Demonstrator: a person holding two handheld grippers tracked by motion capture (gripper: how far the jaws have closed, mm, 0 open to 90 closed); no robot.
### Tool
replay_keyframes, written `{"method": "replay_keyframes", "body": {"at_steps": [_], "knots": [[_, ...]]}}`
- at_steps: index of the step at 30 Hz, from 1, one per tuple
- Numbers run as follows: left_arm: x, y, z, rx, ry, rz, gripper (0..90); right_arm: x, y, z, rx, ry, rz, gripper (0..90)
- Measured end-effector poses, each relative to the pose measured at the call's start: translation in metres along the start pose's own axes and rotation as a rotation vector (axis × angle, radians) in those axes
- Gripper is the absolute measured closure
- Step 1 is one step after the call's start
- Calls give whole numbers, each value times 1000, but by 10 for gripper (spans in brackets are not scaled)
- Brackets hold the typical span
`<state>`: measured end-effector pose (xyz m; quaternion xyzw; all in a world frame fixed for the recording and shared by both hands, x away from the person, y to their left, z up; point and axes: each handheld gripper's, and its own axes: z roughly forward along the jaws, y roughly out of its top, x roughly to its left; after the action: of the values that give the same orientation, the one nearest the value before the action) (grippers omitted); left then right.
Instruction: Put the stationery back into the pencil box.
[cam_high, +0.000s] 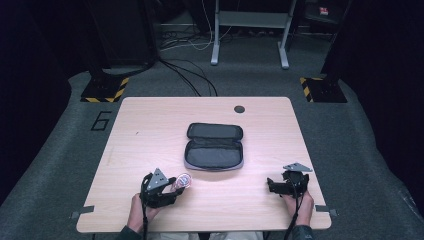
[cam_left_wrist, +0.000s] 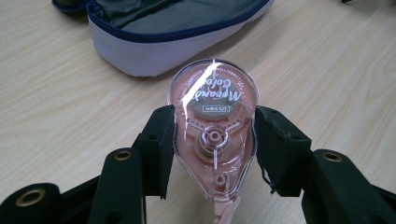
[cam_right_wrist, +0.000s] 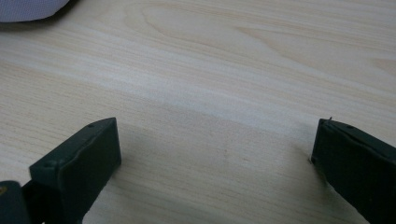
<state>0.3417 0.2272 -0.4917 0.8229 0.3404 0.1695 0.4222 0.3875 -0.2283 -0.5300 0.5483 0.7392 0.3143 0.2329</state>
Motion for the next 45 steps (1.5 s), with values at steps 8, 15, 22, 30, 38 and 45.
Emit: {"method": "replay_keyframes", "body": {"at_steps": [8, 15, 22, 30, 38, 45], "knots": [[4, 12, -3, -7, -15, 12, 502, 0, 0, 0, -1, 2, -2, 8], [10, 25, -3, -9, -27, 25, 502, 0, 0, 0, -1, 3, -3, 7], [16, 40, 4, -25, -35, 22, 502, 0, 1, 2, -1, 3, 8, 0], [17, 55, 9, -28, -45, 38, 502, -2, 1, 1, 2, 10, -10, 0], [20, 70, 12, -51, -44, 56, 502, -1, 1, 2, -4, 12, 0, 0], [21, 85, 23, -48, -63, 61, 502, -1, 1, 2, -6, 12, 1, 0]]}}
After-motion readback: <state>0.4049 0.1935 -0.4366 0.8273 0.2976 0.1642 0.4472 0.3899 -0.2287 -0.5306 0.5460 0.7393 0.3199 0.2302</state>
